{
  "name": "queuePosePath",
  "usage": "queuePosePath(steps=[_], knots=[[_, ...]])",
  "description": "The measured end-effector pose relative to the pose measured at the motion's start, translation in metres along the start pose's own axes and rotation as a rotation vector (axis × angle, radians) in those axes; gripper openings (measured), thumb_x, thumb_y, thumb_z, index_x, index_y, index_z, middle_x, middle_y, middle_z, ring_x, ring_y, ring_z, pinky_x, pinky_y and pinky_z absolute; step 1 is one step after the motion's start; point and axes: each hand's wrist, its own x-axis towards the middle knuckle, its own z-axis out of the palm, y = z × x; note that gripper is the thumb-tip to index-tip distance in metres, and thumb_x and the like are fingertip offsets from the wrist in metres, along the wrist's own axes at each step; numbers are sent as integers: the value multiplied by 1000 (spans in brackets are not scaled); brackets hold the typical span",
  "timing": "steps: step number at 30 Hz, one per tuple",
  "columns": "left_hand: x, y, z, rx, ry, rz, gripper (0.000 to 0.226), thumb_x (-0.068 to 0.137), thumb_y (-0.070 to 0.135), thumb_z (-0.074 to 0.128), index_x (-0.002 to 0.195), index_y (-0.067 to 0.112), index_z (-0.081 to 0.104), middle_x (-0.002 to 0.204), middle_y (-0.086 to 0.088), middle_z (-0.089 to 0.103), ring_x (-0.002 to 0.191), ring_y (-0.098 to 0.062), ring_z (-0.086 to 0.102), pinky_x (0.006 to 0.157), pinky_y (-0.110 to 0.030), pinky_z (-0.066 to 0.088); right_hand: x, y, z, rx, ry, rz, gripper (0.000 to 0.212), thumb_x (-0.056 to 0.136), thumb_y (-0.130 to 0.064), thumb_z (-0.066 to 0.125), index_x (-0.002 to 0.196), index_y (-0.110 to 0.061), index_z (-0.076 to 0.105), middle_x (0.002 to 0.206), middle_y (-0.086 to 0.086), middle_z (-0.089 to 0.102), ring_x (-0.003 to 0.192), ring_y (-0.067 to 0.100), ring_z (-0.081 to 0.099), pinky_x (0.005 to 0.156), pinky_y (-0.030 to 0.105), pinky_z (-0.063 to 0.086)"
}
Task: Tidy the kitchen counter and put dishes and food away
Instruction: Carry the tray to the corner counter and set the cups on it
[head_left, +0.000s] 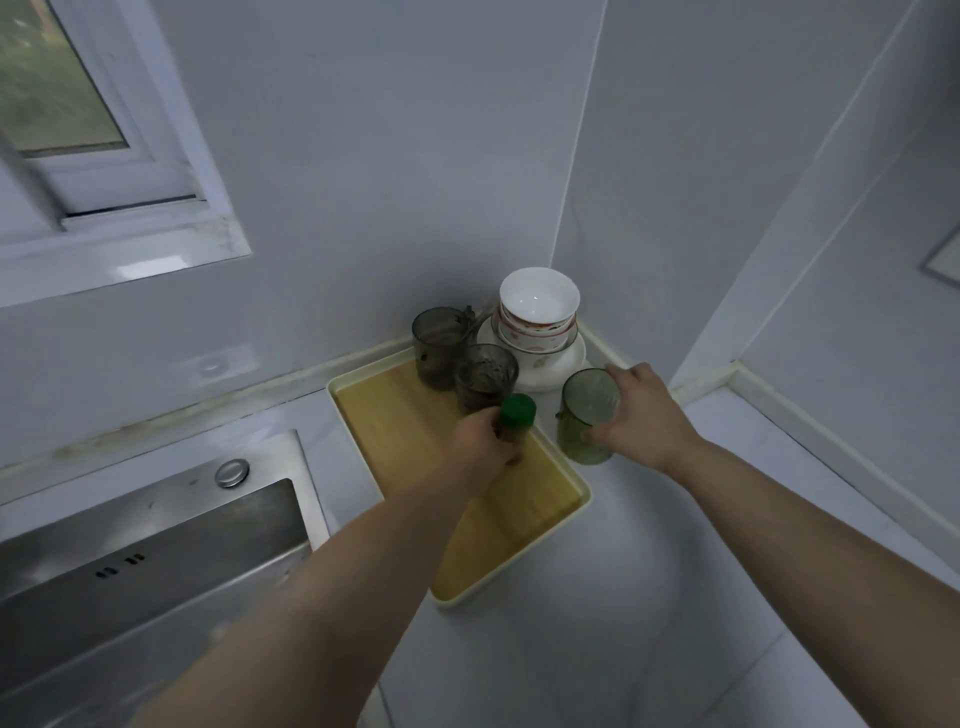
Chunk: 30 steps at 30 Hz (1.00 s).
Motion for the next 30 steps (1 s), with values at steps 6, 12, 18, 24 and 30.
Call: queuePosePath(steps=[6,12,18,24,30], knots=[[10,8,12,-69,36,-21,16,84,15,67,98,20,60,87,7,61,77,-5,55,73,-22,40,-10,12,-5,9,27,24,81,62,-33,79,134,-20,44,106,0,38,100,20,47,85,30,45],[7,0,11,-8,54,-5,15,87,14,63,100,11,70,91,-1,66,81,-11,56,68,-19,40,-19,4,-5,-17,-22,10,91,64,-41,79,141,-18,38,115,1,39,110,21,45,90,30,44],[-5,-25,-26,127,76,-24,26,91,9,55,114,8,66,109,-6,65,101,-21,61,87,-27,47,-38,-32,1,-85,-118,-65,94,69,-51,75,145,-23,30,123,0,42,111,16,43,88,25,44],[-22,-42,-74,-26,-60,-116,26,94,6,53,117,8,62,102,-5,65,83,-12,65,68,-21,54,-44,-77,43,-90,-230,-125,99,70,-53,75,148,-24,22,142,0,33,126,17,40,97,28,45],[-30,-58,-107,-43,-106,-118,48,86,-11,53,128,12,55,122,-9,61,104,-18,60,86,-29,52,-28,-104,93,-12,-88,-60,99,65,-54,78,144,-21,28,139,2,37,127,20,39,104,37,42]])
